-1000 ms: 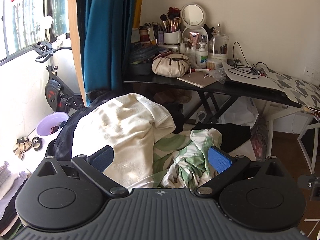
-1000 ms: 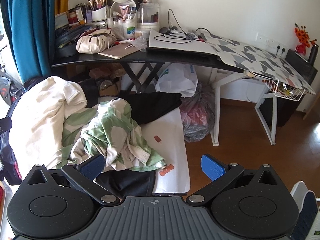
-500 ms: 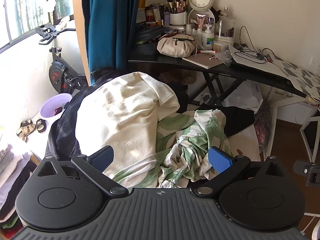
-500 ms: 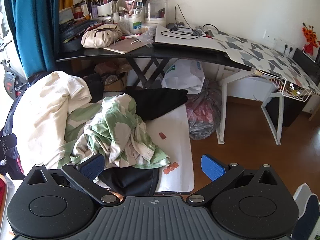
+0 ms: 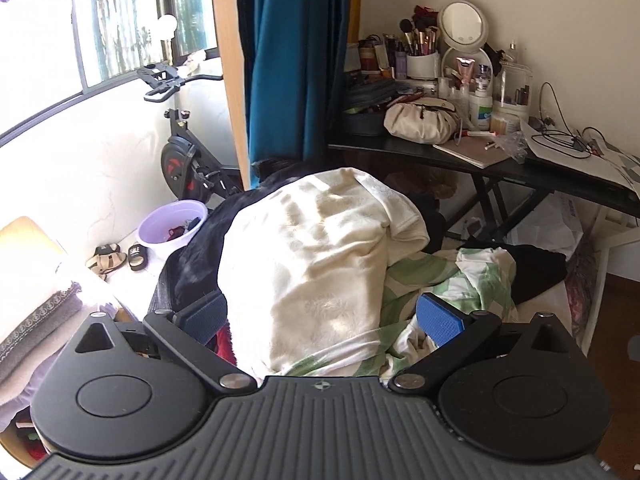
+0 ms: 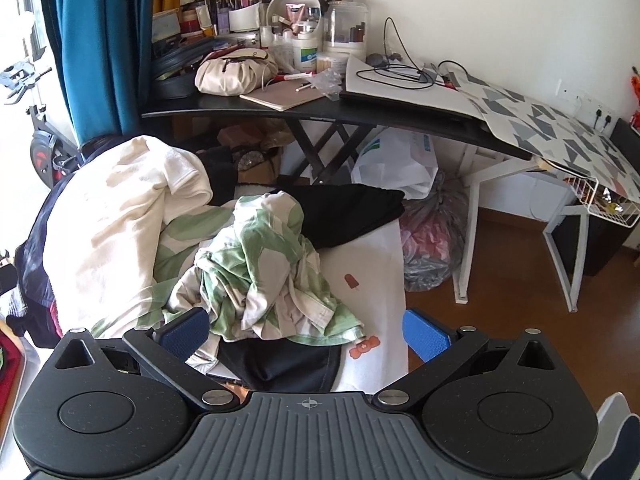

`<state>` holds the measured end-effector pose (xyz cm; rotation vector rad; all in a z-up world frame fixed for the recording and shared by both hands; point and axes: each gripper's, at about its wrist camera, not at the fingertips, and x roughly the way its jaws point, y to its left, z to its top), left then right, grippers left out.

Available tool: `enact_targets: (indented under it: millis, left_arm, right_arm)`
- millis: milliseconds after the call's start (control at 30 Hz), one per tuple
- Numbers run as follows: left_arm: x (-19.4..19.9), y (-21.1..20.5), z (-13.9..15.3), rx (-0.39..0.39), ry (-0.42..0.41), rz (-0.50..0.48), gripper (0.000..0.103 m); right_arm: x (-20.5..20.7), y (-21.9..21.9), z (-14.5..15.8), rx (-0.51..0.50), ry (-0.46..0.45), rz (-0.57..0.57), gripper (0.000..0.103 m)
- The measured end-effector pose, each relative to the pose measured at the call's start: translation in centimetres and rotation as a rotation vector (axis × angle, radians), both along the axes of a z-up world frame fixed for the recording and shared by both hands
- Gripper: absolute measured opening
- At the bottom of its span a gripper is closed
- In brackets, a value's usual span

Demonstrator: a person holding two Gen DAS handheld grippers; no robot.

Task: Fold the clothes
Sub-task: 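Move both grippers toward the clothes pile on the white table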

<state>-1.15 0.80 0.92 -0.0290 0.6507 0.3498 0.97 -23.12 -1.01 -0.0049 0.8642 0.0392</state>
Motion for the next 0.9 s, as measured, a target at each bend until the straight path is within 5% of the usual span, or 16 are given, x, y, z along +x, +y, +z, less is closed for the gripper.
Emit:
enact_targets:
  millis: [233,467,900]
  left_arm:
    - [0.2,-1.4,-0.3,0.008,0.045,-0.045,0.103]
    - [0.3,-1.0,-1.2,-0.133,0.056,-0.106,0.103]
    - [0.4,-3.5,-0.5,-0.056,-0.101,-0.140,0.103]
  right_arm:
    - [-0.2,-0.9,-0.6,0.027,0.021,-0.017,0.102]
    - [-0.4,-1.1,-1.0,0.022,0.027,-0.013,0.102]
    - [-0.4,-3.2,-1.2,0.034,0.034,-0.044,0.102]
